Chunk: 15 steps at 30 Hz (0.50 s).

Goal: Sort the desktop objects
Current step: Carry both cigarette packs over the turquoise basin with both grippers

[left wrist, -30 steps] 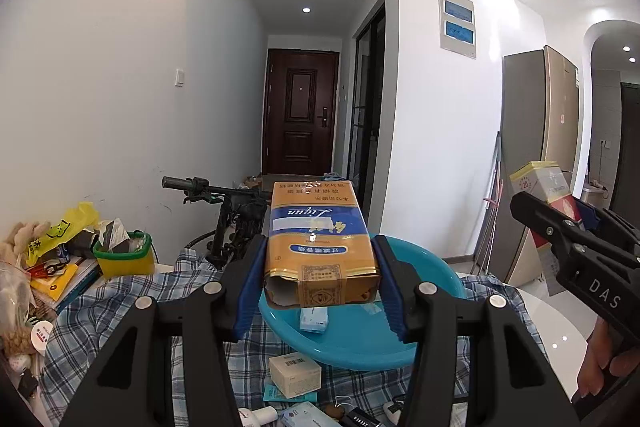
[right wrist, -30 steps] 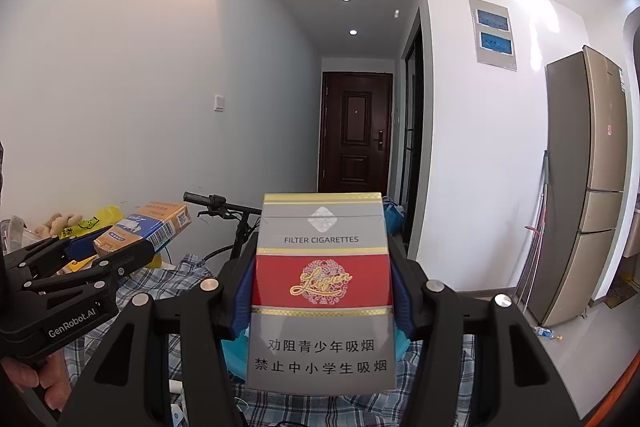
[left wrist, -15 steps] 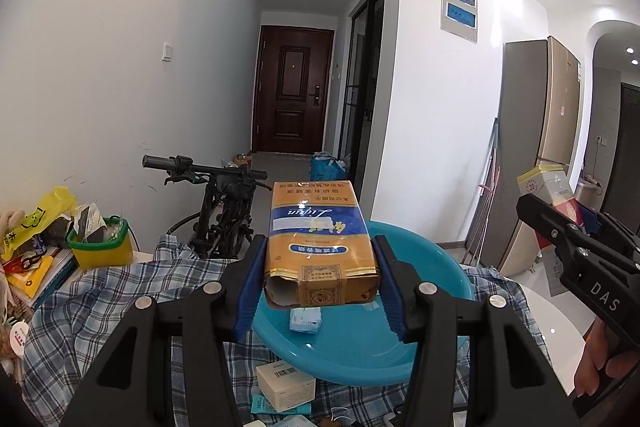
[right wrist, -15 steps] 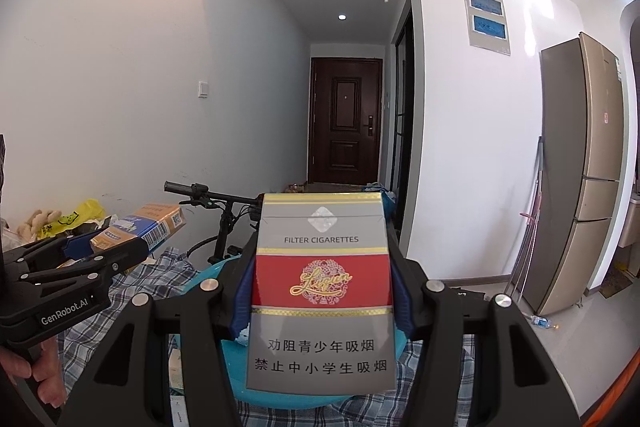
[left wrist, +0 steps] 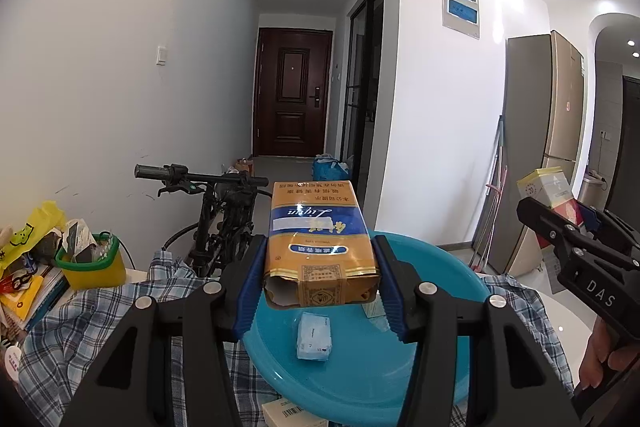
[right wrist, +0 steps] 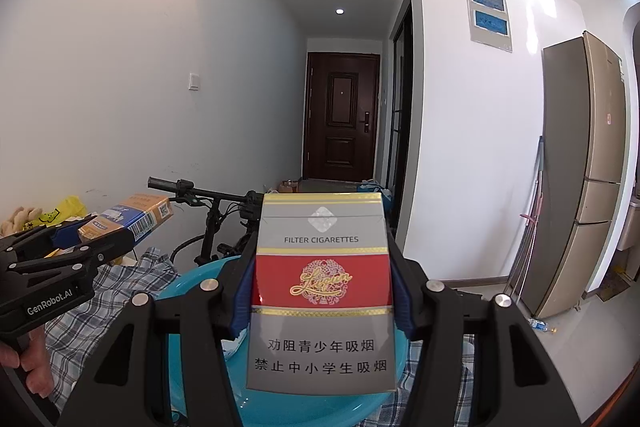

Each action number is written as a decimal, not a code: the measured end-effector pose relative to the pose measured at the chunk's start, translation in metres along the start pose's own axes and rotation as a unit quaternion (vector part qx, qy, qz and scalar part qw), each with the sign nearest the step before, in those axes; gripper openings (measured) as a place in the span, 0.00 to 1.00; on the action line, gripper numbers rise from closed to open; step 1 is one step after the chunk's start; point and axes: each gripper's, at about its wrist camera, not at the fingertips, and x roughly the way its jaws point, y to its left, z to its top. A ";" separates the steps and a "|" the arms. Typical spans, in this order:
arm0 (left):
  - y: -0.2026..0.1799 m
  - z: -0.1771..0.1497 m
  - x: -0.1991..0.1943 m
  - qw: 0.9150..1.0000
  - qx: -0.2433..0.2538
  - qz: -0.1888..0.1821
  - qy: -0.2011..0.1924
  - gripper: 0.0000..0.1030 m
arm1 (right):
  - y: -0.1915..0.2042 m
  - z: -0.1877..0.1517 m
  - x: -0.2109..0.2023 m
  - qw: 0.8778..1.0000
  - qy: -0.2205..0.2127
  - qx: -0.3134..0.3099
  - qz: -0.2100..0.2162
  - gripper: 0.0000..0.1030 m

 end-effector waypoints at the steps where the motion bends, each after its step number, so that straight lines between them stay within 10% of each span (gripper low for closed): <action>1: 0.000 0.001 0.004 1.000 0.001 -0.001 0.001 0.53 | 0.000 0.000 0.003 1.000 0.001 0.000 0.000 0.53; 15: -0.005 0.007 0.065 1.000 0.006 -0.010 0.016 0.53 | -0.010 0.006 0.045 1.000 0.007 0.013 0.018 0.53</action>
